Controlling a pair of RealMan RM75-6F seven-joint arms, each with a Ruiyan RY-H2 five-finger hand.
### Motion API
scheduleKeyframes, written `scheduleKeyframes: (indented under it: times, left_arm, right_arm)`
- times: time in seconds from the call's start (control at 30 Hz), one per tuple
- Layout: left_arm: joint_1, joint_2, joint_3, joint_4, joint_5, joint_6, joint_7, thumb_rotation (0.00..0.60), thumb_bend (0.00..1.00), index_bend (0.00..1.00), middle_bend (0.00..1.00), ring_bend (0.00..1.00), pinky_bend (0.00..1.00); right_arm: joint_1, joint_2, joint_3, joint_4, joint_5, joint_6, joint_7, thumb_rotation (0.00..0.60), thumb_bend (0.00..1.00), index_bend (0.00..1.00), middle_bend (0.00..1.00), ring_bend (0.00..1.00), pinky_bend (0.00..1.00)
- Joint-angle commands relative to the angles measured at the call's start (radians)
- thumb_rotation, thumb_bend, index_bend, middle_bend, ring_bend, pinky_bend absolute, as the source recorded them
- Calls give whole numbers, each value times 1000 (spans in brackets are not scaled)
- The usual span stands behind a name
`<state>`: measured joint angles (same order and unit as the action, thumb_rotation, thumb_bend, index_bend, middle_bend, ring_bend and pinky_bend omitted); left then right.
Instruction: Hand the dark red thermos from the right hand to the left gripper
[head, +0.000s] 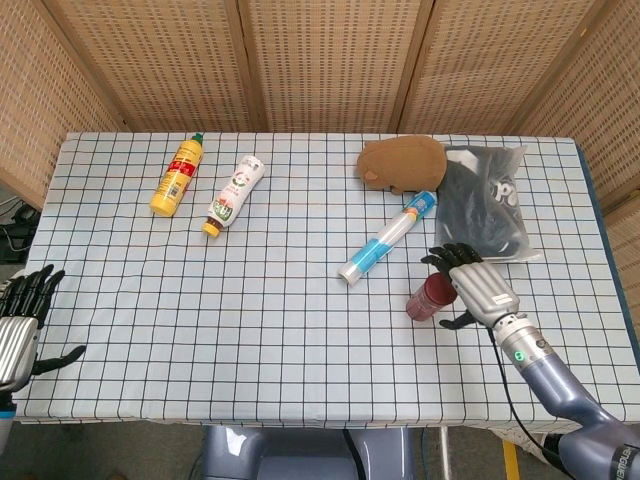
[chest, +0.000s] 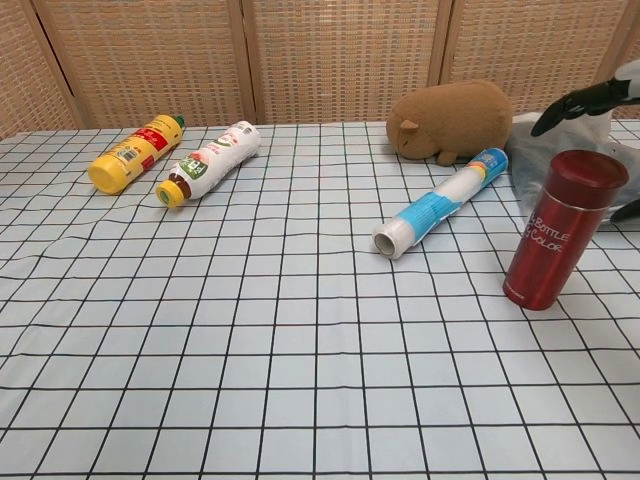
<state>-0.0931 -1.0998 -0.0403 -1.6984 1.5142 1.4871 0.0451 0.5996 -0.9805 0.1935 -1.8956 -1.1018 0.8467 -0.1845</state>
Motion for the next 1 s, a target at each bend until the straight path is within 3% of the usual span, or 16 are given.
scheduleKeyframes:
  times: [0.03, 0.17, 0.33, 0.57, 0.77, 1.0]
  left_arm:
    - [-2, 0, -1, 1, -2, -3, 1, 600, 0, 0, 0, 0, 0]
    - [-4, -1, -2, 2, -5, -7, 1, 600, 0, 0, 0, 0, 0]
    - [-6, -4, -3, 3, -11, -10, 7, 600, 0, 0, 0, 0, 0]
    - [-10, -8, -3, 6, -13, -15, 15, 600, 0, 0, 0, 0, 0]
    - [-10, -8, -3, 7, -14, -15, 15, 600, 0, 0, 0, 0, 0]
    - [-13, -9, -3, 9, -15, -20, 15, 600, 0, 0, 0, 0, 0]
  right_arm:
    - [58, -26, -11, 16, 119, -37, -86, 600, 217, 227, 202, 123, 93]
    - [85, -45, -22, 30, 179, -33, -126, 600, 248, 262, 245, 178, 153]
    - [109, -65, -30, 44, 217, -40, -132, 600, 290, 330, 323, 285, 364]
    - [128, -83, -33, 51, 229, -39, -111, 600, 364, 422, 409, 381, 508]
    - [134, -102, -34, 65, 239, -14, -107, 600, 585, 581, 527, 504, 653]
    - [138, -90, -36, 50, 234, -2, -102, 600, 709, 609, 554, 534, 698]
